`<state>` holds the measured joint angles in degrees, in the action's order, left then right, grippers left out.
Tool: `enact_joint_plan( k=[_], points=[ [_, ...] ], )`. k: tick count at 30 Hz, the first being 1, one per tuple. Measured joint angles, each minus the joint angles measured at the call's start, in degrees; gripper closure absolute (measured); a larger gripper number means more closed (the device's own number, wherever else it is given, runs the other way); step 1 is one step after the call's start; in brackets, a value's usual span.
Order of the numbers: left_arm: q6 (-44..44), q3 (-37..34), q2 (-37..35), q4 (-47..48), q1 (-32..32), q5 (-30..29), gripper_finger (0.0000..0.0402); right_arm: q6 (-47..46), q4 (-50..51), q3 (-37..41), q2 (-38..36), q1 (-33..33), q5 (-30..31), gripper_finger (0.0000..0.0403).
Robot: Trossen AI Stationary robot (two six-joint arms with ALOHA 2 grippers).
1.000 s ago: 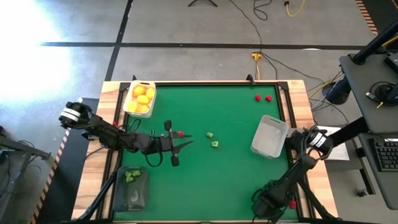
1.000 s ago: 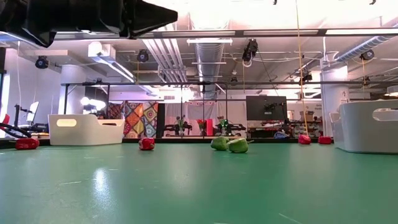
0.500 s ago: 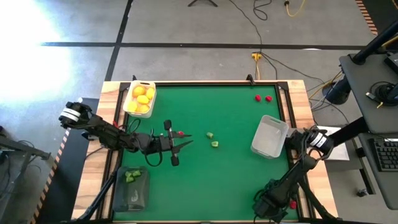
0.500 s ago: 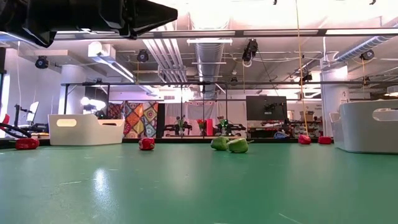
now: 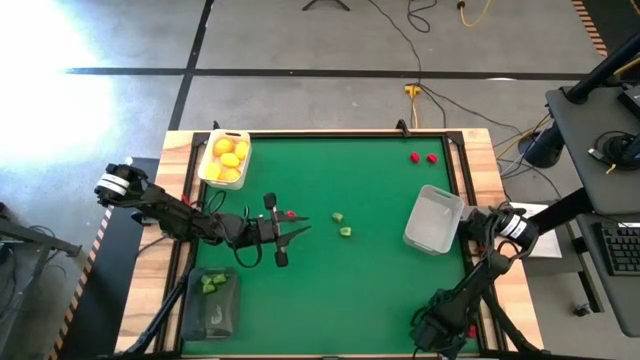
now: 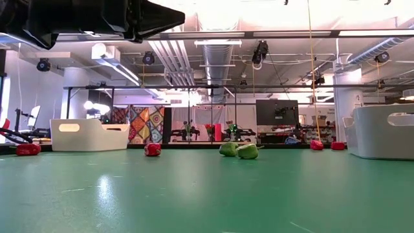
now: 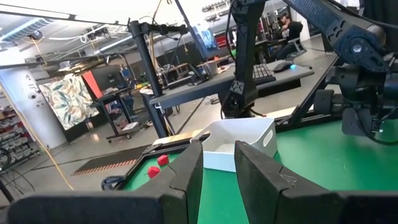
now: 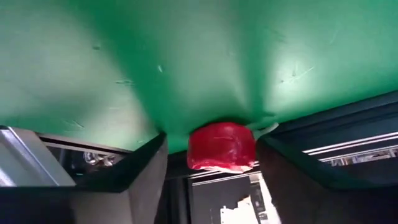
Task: Sort produce into baskets
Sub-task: Put the red chili pepper into the gray bin
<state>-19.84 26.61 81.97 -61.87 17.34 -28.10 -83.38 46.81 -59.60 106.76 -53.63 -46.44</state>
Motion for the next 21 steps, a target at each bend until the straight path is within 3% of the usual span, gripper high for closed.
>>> enact_joint_plan(
  k=[10,16,21],
  points=[
    [-0.49,0.0,0.0,-0.02,0.02,0.0,0.0324,-3.13,0.41,-0.66,-0.02,0.02,0.11,0.0277],
    [-0.82,0.0,-0.9,-3.16,0.16,0.0,0.0324,-3.98,0.8,-2.91,-0.53,2.38,0.63,0.0309],
    [-0.67,0.0,-2.87,-2.65,0.95,0.0,0.0324,1.58,1.23,-7.28,-3.19,7.19,10.95,0.0308]
  ],
)
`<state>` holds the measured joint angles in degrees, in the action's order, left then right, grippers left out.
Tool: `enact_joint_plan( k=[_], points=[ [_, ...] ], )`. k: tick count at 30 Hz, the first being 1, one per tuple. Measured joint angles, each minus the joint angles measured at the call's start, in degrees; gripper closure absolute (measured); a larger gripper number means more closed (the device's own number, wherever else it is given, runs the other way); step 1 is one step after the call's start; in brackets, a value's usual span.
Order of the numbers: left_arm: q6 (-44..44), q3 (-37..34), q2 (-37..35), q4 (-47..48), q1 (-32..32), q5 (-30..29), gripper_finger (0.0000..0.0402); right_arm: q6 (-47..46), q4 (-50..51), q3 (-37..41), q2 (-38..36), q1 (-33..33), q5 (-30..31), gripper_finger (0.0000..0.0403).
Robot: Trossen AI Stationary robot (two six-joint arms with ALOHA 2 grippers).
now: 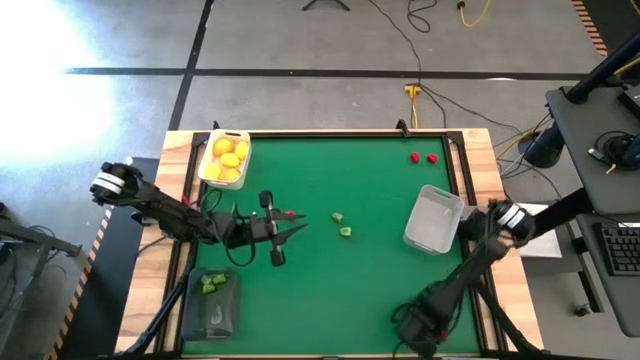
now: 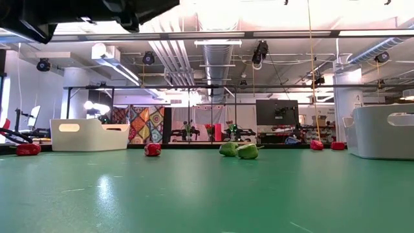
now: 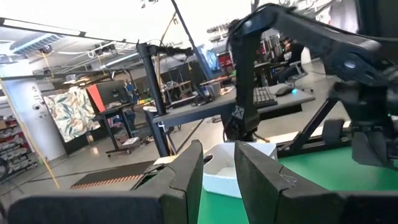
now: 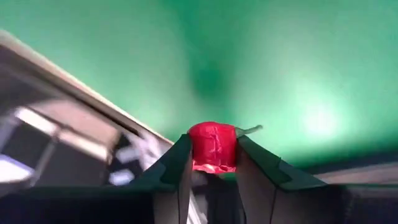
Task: Sort produce into baskets
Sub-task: Put the red chili pepper into the gray bin
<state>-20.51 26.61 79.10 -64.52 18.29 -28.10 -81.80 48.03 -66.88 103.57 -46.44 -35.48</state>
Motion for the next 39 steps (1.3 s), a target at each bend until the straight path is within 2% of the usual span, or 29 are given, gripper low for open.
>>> enact_joint_plan(
  k=[4,10,12,14,18,24,27,31,34,39],
  points=[
    [0.0,0.0,-2.02,0.68,1.14,0.02,0.0324,7.31,4.99,-3.27,-6.25,5.09,14.68,0.0308],
    [0.0,0.0,-4.04,2.19,2.33,0.14,0.0324,17.75,22.3,-4.4,-19.65,16.07,38.29,0.031],
    [0.0,0.0,-4.14,2.82,2.31,0.13,0.0324,20.84,26.6,-3.71,-23.94,20.93,44.84,0.0315],
    [0.01,0.0,-4.14,3.17,2.31,0.13,0.0324,23.71,29.68,-2.62,-27.59,26.94,48.65,0.0319],
    [-0.54,0.0,-3.68,3.41,2.26,0.07,0.0324,31.0,29.9,1.11,-31.04,39.49,48.28,0.0321],
    [-1.73,0.0,-3.38,5.99,2.24,-0.67,0.0324,39.09,29.18,11.03,-28.46,52.73,41.6,0.0318],
    [-1.84,0.0,-3.55,8.07,2.24,-4.25,0.0324,40.32,26.41,16.13,-27.27,55.29,39.64,0.0318],
    [-2.7,0.0,-3.71,9.45,2.24,-9.22,0.0324,40.82,20.48,19.95,-26.06,56.64,40.02,0.0302],
    [-3.14,0.0,-3.9,9.43,2.22,-9.75,0.0324,41.4,18.36,20.37,-24.66,57.36,41.42,0.0274],
    [-5.61,-0.01,-4.21,9.18,2.22,-10.04,0.0324,41.34,20.55,18.68,-22.6,59.45,43.01,0.021]
  ],
)
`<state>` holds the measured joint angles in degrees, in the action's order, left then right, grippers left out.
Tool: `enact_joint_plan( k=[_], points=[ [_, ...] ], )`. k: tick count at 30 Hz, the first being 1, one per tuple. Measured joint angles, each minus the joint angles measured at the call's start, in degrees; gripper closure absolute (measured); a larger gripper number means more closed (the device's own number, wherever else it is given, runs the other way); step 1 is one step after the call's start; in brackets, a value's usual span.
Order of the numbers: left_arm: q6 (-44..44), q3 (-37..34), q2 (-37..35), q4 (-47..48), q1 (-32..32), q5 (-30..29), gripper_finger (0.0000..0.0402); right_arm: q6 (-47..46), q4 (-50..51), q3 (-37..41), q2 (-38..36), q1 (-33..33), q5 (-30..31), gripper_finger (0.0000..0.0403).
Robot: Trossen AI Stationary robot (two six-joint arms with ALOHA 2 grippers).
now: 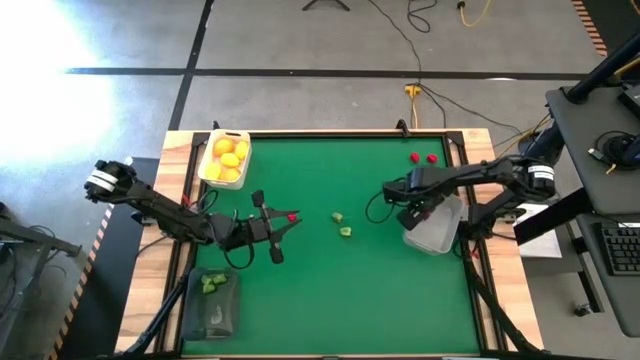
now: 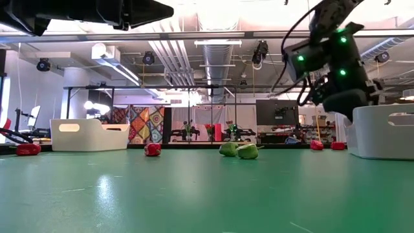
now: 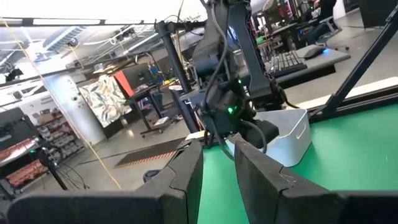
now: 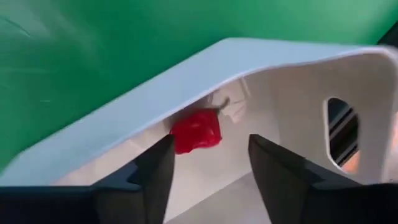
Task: Sort produce into baskets
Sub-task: Put the red chili pepper into the gray bin
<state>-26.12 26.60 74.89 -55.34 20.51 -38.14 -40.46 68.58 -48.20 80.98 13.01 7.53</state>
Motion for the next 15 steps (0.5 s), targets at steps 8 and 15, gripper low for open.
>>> enact_joint_plan(
  k=[8,15],
  points=[
    [-0.42,0.01,-0.15,0.03,0.0,-0.04,0.0324,4.94,1.25,-6.43,0.05,4.41,5.55,0.0169],
    [-0.45,0.01,-0.22,0.12,0.0,-0.37,0.0324,11.3,-9.46,-9.12,0.1,6.59,-1.57,0.0174]
  ],
)
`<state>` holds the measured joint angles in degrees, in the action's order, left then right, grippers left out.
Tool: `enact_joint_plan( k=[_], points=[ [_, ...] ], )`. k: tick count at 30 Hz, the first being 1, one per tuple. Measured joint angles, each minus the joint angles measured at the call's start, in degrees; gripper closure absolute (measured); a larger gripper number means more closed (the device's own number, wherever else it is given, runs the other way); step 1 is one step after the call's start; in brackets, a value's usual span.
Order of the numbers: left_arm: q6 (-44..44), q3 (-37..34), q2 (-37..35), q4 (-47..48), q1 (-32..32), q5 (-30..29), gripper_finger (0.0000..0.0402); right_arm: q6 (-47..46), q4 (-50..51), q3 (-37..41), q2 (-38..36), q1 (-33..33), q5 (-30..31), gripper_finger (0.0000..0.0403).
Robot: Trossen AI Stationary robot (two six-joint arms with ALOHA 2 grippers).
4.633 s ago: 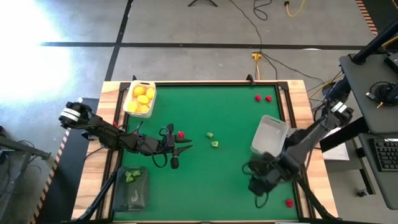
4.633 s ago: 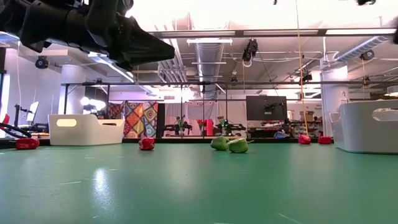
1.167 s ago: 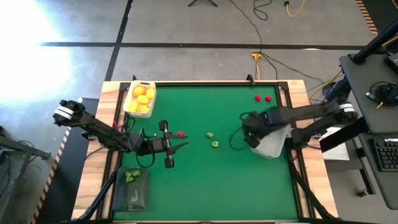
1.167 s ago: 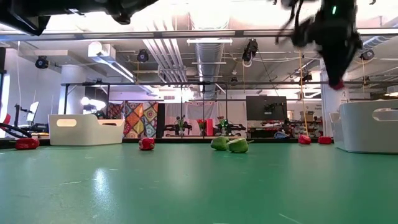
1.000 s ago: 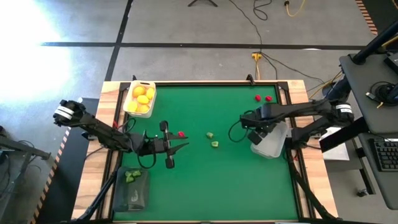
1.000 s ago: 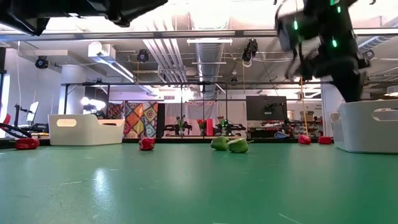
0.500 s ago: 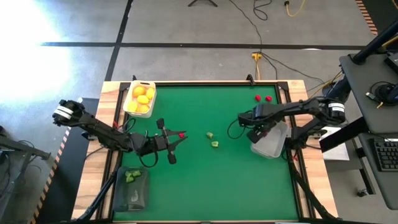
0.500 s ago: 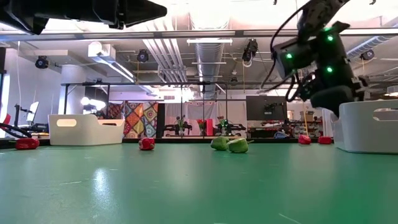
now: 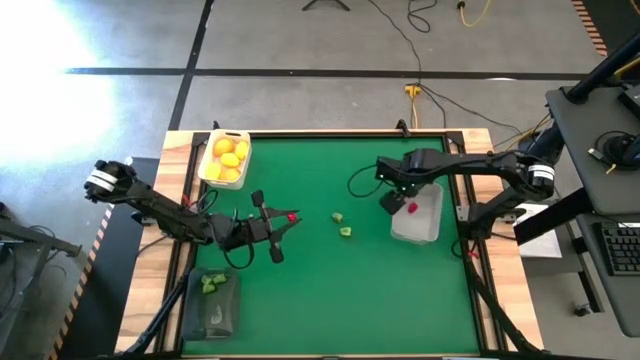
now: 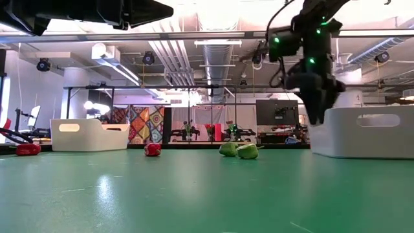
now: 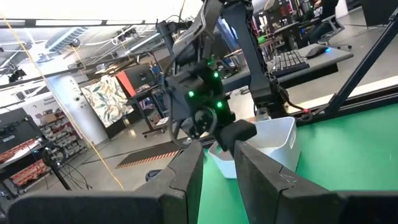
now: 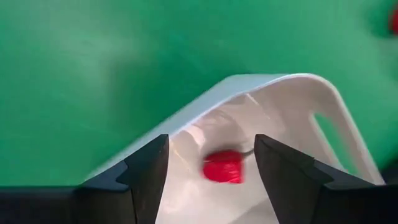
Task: Sort produce into baskets
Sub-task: Put the red chili pepper into the gray bin
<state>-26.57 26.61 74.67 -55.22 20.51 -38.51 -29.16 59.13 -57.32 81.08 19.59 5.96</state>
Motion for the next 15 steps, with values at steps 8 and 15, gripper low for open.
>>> enact_joint_plan(
  k=[8,15],
  points=[
    [0.0,0.0,0.0,0.44,0.0,-0.01,0.0324,1.7,0.69,-7.64,-0.14,0.91,4.12,0.0179],
    [0.0,-0.02,0.0,0.44,0.0,0.01,0.0324,0.23,-1.63,-9.39,0.55,7.93,6.78,0.018]
  ],
)
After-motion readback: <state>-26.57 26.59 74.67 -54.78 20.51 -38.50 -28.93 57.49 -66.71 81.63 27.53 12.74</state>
